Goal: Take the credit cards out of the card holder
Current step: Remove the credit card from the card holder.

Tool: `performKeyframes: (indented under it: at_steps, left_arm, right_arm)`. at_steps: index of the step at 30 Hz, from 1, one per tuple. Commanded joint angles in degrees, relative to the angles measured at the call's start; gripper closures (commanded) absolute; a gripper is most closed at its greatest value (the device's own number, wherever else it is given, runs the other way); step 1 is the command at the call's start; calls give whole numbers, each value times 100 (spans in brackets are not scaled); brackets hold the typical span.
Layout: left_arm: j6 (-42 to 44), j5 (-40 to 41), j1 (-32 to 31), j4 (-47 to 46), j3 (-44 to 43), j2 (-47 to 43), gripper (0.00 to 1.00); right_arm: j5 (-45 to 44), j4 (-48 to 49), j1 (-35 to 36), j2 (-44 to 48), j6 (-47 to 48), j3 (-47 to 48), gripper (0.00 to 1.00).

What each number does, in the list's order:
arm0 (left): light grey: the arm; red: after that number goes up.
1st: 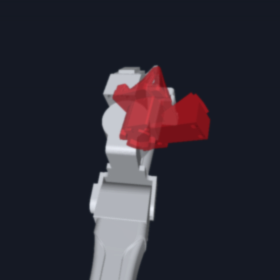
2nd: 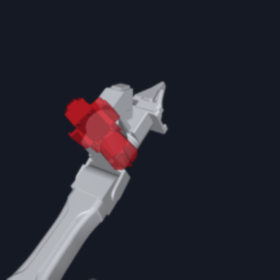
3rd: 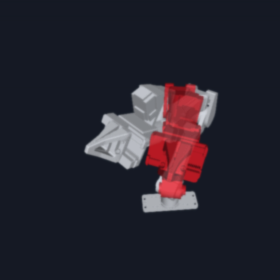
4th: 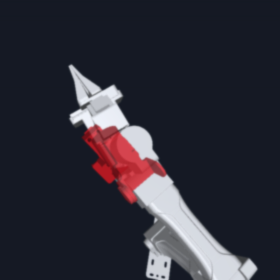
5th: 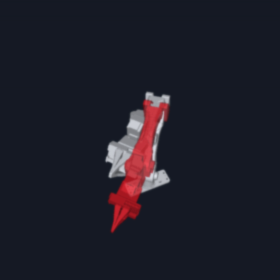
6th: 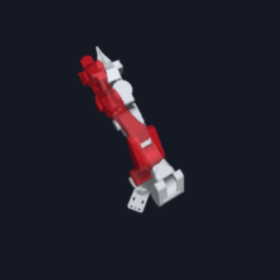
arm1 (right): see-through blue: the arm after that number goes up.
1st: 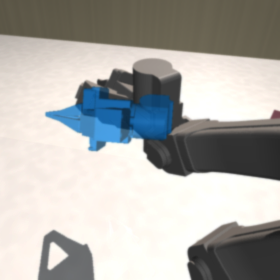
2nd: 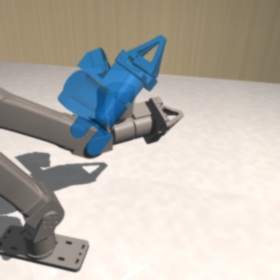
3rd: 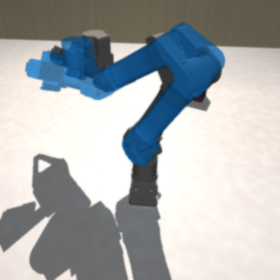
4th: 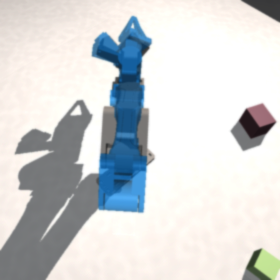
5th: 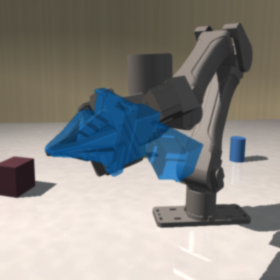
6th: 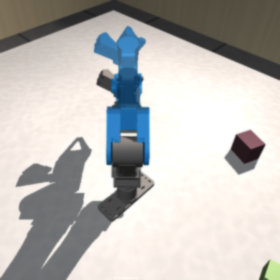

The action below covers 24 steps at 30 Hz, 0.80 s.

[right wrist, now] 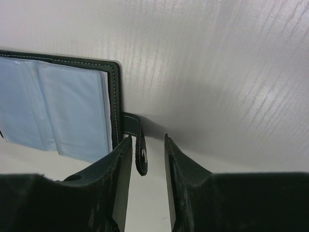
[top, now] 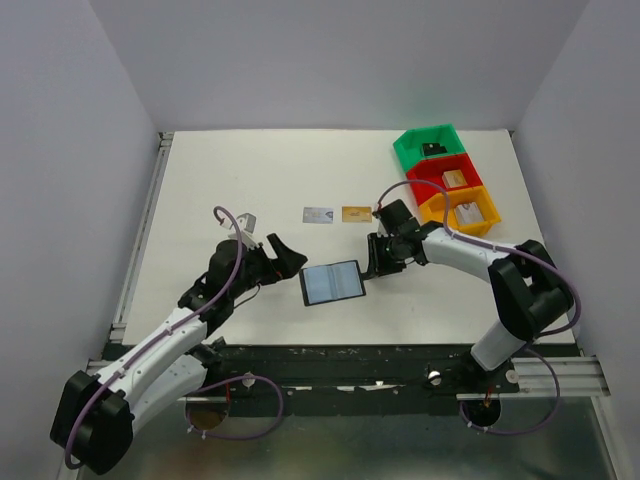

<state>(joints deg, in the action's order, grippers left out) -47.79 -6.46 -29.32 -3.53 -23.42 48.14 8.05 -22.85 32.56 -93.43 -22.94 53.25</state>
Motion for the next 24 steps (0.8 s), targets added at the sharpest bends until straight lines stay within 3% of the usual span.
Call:
performKeyframes:
  at_steps: [1, 5, 12, 24]
  left_arm:
    - [-2, 119, -109, 98, 118, 72, 3]
    - [112, 48, -223, 28, 40, 292, 4]
    - [446, -399, -451, 28, -452, 1240, 13]
    - [754, -857, -803, -165, -1165, 2655, 30]
  right_arm:
    - [-94, 158, -21, -167, -79, 106, 62]
    - [-50, 246, -21, -167, -79, 19, 70]
    - [433, 589, -13, 175, 79, -183, 99]
    - [1541, 844, -12, 1089, 422, -825, 100]
